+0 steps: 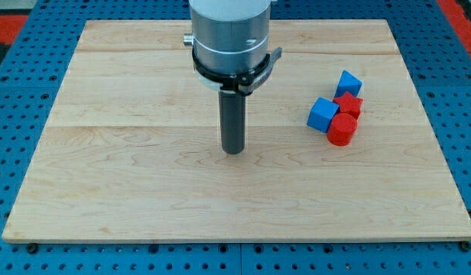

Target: Move the red star along with blue cube and red circle slightly down

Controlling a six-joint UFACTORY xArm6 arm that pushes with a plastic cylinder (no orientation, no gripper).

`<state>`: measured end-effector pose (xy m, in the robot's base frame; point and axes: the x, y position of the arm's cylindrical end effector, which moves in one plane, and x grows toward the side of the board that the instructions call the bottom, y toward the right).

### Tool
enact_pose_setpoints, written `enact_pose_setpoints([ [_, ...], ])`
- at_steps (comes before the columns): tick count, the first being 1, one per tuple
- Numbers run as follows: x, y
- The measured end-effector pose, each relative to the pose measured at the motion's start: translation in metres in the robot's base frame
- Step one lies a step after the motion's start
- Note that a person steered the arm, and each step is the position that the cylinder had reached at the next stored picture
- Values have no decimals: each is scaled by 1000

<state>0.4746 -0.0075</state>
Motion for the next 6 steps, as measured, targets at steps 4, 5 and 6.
enact_pose_setpoints([
  [4, -107, 176],
  [5, -77, 201],
  [6, -67, 191],
])
